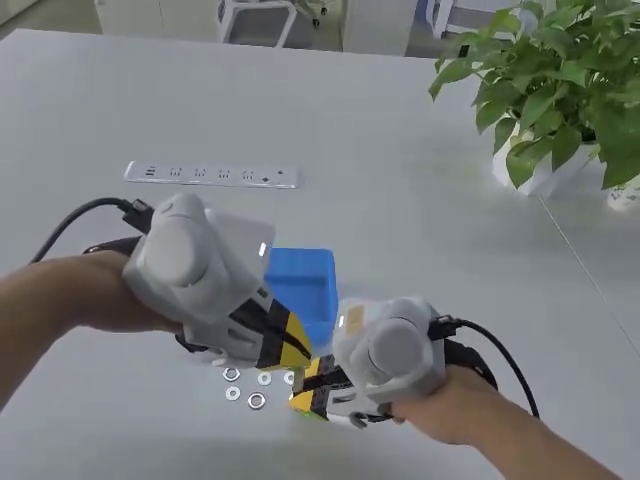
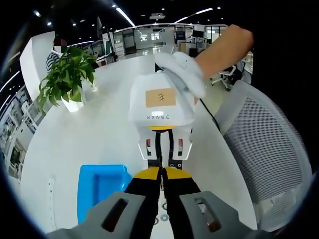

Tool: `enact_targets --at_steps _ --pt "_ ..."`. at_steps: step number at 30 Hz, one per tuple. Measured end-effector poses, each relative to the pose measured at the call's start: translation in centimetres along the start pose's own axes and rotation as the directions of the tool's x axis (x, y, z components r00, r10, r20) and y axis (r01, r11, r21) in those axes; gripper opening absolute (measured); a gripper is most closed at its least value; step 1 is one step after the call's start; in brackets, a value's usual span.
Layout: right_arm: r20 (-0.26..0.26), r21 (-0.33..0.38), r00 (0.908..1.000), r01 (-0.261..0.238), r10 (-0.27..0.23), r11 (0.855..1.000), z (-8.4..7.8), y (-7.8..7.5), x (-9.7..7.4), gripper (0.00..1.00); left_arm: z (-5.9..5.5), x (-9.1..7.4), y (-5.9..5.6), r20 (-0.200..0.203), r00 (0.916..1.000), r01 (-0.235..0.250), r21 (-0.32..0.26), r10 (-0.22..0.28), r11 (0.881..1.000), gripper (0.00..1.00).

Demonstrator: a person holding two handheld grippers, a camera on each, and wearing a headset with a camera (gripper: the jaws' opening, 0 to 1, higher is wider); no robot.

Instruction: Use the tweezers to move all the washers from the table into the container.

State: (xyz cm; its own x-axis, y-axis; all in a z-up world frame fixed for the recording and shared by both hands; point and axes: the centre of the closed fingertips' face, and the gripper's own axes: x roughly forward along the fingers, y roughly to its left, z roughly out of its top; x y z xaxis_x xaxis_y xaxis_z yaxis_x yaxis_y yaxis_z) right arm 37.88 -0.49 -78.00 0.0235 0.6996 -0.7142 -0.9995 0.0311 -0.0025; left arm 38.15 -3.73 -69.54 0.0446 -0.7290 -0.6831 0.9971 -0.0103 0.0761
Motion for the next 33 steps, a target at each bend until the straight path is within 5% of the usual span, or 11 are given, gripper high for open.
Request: enact_targets --at_steps 17,33 --pt "-0.018 0.014 0.9998 0.009 -0.008 1.0 -0.3 -0.2 -0.3 0.08 0.4 -2.6 0.3 0.128 0.985 -0.098 -0.139 0.116 0.985 0.37" --pt "-0.021 0.01 0.9998 -0.004 0.005 1.0 1.1 0.4 -1.8 0.08 -2.2 -5.0 -0.9 0.16 0.9502 -0.216 -0.284 0.268 0.934 0.64"
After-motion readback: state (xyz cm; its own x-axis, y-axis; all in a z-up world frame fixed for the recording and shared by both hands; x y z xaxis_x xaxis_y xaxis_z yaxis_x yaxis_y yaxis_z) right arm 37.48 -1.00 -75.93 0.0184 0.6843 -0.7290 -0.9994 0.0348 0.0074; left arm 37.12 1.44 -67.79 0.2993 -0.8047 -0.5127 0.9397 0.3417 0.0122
